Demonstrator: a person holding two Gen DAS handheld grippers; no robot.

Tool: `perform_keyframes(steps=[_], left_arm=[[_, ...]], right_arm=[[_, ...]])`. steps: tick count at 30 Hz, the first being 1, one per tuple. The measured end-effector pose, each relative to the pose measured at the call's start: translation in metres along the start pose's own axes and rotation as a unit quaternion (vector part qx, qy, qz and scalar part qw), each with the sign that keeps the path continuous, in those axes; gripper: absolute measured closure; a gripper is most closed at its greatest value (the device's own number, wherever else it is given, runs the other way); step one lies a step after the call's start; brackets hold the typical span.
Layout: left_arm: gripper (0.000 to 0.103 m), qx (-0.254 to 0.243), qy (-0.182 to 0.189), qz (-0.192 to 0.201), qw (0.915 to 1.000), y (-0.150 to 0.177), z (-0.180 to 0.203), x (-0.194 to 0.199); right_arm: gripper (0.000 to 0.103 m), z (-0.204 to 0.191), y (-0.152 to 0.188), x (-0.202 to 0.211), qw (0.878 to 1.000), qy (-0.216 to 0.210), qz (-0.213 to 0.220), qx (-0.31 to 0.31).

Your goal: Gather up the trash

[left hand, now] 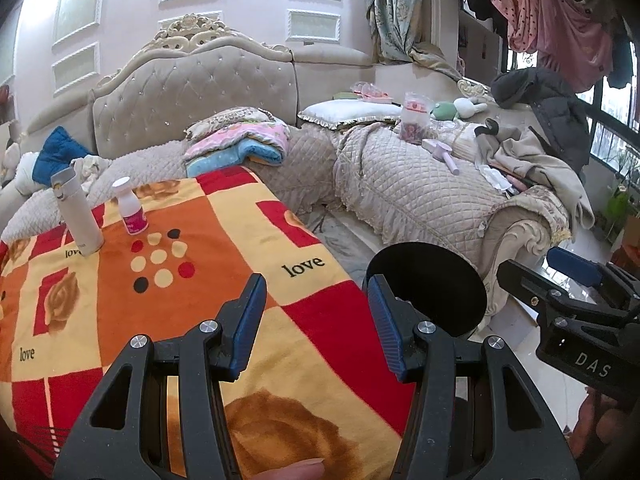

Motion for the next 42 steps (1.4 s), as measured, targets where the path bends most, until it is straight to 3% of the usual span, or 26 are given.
perform_keyframes(steps=[20, 42], left_arm=[[0.052, 0.015, 0.025, -0.021, 0.9993, 0.007, 0.003, -0.005], [0.051, 0.02, 0.023, -0.026, 0.9992, 0.012, 0.002, -0.008]], right_arm=[[0.025, -0.003, 0.003, -0.008, 1.0, -0.004, -0.012, 0.003], [0.024, -0.005, 0.004, -0.014, 1.0, -0.007, -0.02, 0.004]])
Point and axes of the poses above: each gripper's, at about its wrist camera, not at the fingertips, and x roughly against the way its jaws point, z to its right, y to its underside, the point moved 7 cm from there along -x, roughly the way its jaws point, and after that the axes turned 14 degrees about x, right-handed, at the moved point
